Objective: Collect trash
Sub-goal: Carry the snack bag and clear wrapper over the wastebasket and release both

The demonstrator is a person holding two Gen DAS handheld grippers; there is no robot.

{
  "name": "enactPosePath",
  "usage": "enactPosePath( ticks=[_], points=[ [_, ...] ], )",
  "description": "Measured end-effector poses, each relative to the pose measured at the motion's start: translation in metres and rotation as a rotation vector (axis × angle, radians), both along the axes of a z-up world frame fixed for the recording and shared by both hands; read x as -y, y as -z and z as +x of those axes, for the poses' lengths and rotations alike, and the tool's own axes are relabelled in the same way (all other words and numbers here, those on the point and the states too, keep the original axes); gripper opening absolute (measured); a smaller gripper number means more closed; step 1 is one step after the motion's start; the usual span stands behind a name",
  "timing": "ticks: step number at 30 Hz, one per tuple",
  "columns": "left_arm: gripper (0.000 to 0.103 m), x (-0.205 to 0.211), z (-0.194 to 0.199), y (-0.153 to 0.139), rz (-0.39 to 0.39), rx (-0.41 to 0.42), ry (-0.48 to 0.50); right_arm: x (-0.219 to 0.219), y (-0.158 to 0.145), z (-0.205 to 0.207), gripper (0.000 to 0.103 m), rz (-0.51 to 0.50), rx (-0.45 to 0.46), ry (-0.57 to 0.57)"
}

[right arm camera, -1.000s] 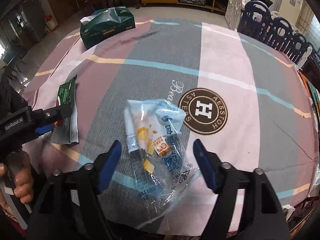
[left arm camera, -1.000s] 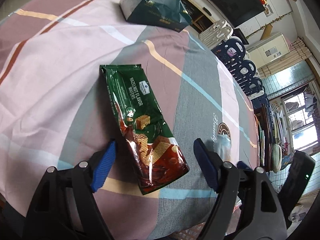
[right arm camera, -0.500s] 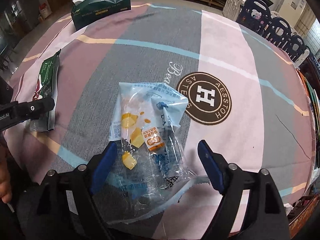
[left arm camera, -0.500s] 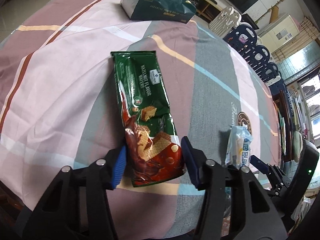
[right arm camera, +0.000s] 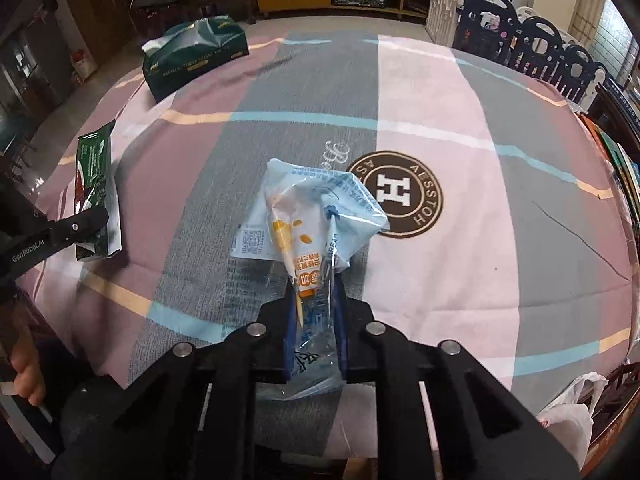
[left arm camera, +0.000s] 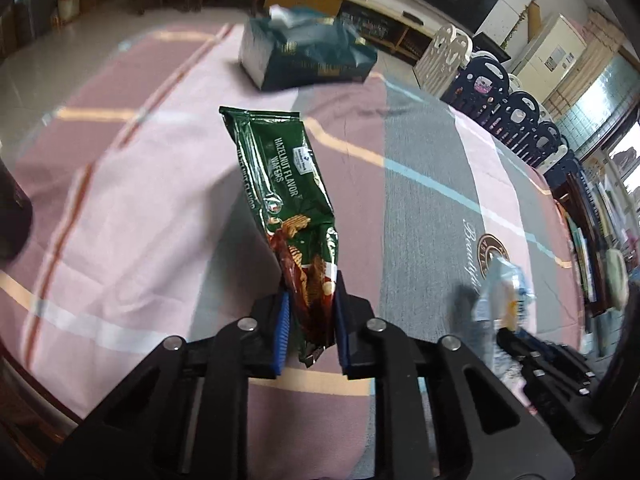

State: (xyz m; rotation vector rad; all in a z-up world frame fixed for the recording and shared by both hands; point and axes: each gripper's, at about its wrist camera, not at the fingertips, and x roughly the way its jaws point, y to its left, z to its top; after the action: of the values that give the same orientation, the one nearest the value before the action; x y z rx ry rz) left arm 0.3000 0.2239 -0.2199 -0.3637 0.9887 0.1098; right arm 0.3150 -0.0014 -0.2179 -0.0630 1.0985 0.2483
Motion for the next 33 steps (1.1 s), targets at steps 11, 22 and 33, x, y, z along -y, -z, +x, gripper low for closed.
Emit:
enactPosePath(
  ticks=[11, 22, 33],
  points=[
    [0.015, 0.029, -0.046, -0.077, 0.067, 0.194, 0.042, 0.048, -0.070, -0.041, 0.016, 0.059, 0.146, 0.103],
    [0.015, 0.145, -0.118, -0.146, 0.090, 0.313, 0.293, 0.150, -0.125, -0.123, 0.016, 0.048, 0.262, 0.225],
    [0.015, 0.292, -0.185, -0.137, 0.037, 0.202, 0.689, 0.246, -0.156, -0.223, 0.016, 0.062, 0.333, 0.330]
  ],
)
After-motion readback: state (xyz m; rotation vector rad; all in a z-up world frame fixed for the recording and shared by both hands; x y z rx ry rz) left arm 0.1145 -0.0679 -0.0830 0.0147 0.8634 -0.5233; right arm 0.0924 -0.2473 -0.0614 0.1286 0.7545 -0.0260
